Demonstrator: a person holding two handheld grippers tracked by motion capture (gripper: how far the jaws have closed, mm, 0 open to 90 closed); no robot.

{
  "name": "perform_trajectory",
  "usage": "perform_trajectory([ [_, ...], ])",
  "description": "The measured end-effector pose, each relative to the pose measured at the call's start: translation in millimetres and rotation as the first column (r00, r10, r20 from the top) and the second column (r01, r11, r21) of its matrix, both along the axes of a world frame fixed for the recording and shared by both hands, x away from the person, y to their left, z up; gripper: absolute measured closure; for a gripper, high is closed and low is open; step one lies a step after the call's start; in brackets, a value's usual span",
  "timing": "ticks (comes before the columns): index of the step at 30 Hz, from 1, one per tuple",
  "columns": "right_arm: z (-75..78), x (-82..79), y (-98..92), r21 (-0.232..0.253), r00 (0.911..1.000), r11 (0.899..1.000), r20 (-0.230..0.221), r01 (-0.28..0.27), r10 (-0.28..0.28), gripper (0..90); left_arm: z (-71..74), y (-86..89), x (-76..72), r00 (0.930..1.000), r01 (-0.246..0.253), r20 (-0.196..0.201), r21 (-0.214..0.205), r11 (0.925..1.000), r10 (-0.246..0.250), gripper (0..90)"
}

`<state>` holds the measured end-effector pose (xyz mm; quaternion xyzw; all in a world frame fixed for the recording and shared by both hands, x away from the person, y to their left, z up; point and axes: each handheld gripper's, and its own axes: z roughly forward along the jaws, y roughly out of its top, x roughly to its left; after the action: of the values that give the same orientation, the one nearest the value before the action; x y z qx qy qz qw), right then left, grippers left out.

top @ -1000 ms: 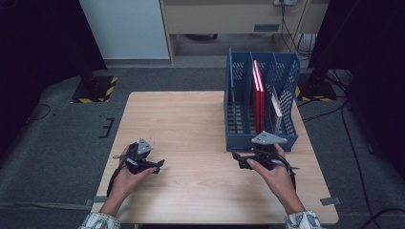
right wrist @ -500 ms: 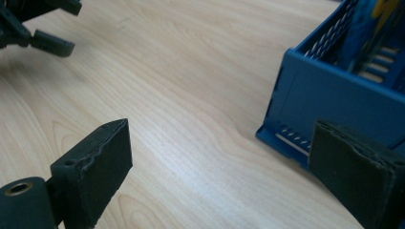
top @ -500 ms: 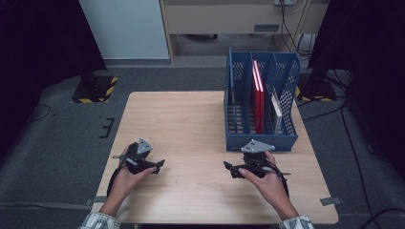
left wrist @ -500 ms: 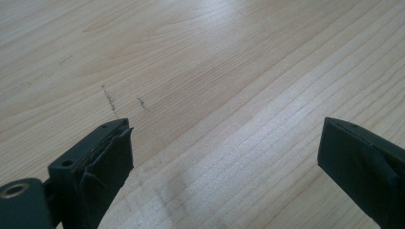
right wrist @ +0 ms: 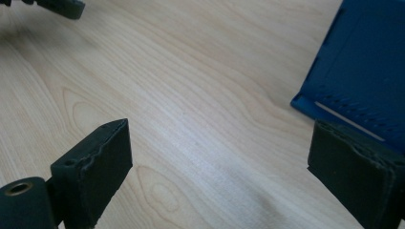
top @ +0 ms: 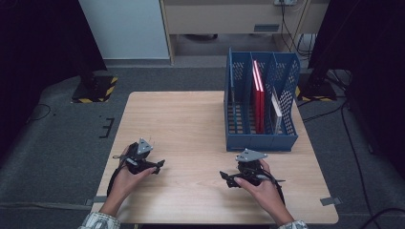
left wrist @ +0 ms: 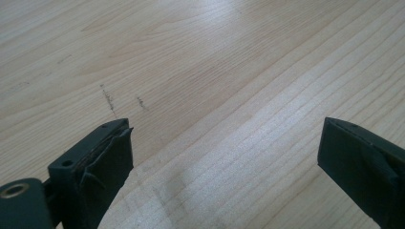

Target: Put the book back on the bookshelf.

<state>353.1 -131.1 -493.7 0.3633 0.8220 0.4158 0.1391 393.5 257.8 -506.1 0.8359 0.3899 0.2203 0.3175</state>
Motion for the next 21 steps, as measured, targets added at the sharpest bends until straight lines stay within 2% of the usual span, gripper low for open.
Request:
perform_trajectory([
  [9,-18.2,2.1,17.2,-0.024,0.9995,1.0,-0.026,-0.02,0.019,8.1,-0.7,-0.5,0.1,1.0,0.006,0.0,0.001,1.0,-0.006,3.6],
  [14,-25.2,8.5,26.7,-0.021,0.9996,1.0,-0.028,-0.007,0.006,8.3,-0.6,0.2,0.1,1.0,0.006,0.001,0.0,1.0,-0.006,3.6],
  [21,-33.5,14.0,36.9,-0.043,0.9996,0.999,-0.025,0.012,-0.013,8.3,-1.0,0.6,0.5,1.0,0.005,0.0,0.0,1.0,-0.005,3.6],
])
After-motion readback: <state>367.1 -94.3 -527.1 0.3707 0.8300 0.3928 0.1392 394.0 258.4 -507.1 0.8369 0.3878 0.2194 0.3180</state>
